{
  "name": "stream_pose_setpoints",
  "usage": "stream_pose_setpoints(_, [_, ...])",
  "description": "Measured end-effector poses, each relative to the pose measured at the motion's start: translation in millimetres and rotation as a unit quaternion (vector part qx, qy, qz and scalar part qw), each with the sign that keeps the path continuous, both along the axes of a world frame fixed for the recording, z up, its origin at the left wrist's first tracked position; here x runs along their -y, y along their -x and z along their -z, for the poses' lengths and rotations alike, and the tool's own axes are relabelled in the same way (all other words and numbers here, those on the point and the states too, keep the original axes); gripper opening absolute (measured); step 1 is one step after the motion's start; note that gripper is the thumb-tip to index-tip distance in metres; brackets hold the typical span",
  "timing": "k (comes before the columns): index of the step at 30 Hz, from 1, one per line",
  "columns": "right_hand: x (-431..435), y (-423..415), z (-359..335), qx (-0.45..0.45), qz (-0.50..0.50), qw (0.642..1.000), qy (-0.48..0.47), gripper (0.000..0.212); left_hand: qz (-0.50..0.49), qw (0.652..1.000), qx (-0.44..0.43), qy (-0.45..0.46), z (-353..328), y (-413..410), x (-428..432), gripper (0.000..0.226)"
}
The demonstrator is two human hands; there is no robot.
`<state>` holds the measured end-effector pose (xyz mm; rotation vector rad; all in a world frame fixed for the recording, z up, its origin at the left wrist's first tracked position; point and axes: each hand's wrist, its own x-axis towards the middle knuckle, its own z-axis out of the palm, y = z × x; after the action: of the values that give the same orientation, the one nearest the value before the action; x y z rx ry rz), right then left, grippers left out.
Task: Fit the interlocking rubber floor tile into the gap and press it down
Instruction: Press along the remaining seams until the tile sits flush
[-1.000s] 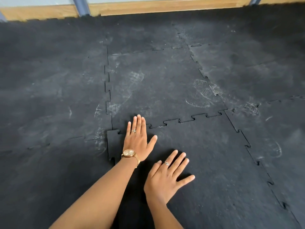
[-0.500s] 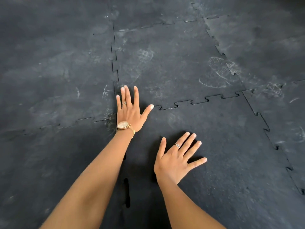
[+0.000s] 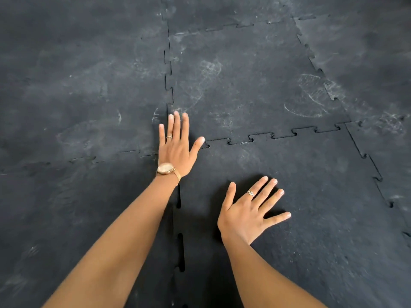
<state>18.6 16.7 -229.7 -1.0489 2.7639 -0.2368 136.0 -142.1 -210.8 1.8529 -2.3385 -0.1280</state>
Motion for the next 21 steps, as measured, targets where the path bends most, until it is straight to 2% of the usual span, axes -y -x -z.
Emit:
stream_pose_setpoints(2, [-0.1,0.3,0.4,-0.001,0.005,1.000,-0.001,0.080,0.001,0.998,0.027,-0.054,11.5,0.9,1.3,0.086])
stream_pose_setpoints(4, [-1.5,0.9,-1.5,0.006,0.008,1.000,-0.004,0.078,0.002,0.998,0.021,-0.051,9.6,0.0,2.0,0.088])
stream_pose_setpoints(7, [-3.5,-0.5,-3.7,0.008,0.005,1.000,0.005,0.074,0.040,0.999,0.008,-0.026,-4.3,1.2,-1.3,0.087])
stream_pose_setpoints(9, [-2.1,-0.4,-4.8,0.012,0.007,1.000,0.022,0.073,0.086,0.996,-0.028,0.023,-19.5,3.0,-9.5,0.082])
stream_pose_setpoints(11, [0.4,-0.8,-1.8,0.005,0.003,1.000,0.023,0.071,0.078,0.993,-0.064,0.068,-22.1,1.0,-18.0,0.077])
stream_pose_setpoints(16, [-0.6,0.4,-1.3,0.009,0.008,1.000,0.006,0.066,0.052,0.996,0.063,-0.035,11.4,-5.0,-27.6,0.086])
stream_pose_setpoints(21, [0.4,-0.5,-9.6,0.025,0.004,1.000,-0.008,0.069,0.054,0.994,0.079,-0.056,3.3,-3.9,-26.3,0.082])
